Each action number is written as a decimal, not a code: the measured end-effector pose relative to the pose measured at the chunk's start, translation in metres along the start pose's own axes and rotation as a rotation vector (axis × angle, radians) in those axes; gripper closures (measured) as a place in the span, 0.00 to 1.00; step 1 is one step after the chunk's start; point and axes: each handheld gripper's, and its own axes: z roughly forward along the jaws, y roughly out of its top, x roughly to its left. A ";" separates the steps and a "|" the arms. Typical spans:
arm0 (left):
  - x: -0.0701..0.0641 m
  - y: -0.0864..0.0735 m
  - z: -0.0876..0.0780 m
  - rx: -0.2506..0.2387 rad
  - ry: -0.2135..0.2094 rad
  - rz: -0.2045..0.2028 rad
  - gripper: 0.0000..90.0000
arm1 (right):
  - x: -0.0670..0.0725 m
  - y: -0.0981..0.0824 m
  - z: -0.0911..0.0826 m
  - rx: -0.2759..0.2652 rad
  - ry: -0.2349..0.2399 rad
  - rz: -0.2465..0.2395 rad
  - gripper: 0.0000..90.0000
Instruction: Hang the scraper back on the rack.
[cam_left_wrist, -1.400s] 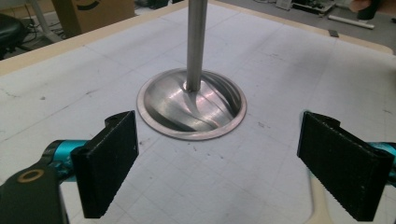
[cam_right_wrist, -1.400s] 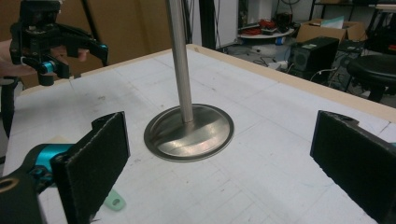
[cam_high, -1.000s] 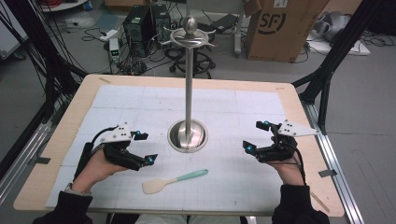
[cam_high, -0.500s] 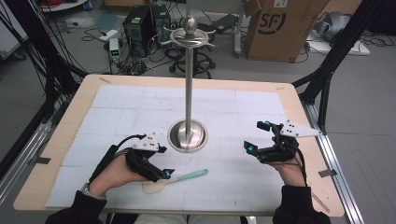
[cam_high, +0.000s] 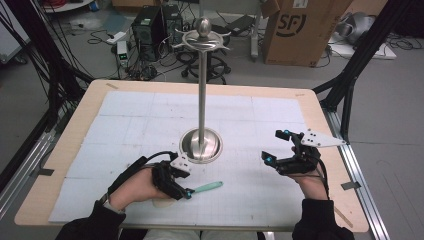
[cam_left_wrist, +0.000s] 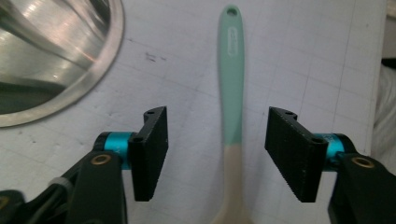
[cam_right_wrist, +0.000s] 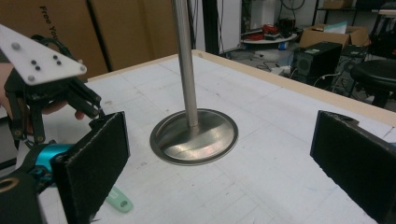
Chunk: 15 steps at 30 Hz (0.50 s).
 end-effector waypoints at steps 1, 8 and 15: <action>0.000 0.000 0.000 0.000 0.000 0.000 0.50 | 0.000 0.000 0.000 -0.002 0.000 0.000 0.04; -0.002 0.005 0.009 0.123 -0.010 0.021 0.60 | -0.001 0.000 -0.001 -0.004 -0.002 0.001 0.04; -0.006 0.012 0.012 0.217 0.005 0.051 0.68 | -0.001 0.000 0.000 0.000 0.001 0.001 0.04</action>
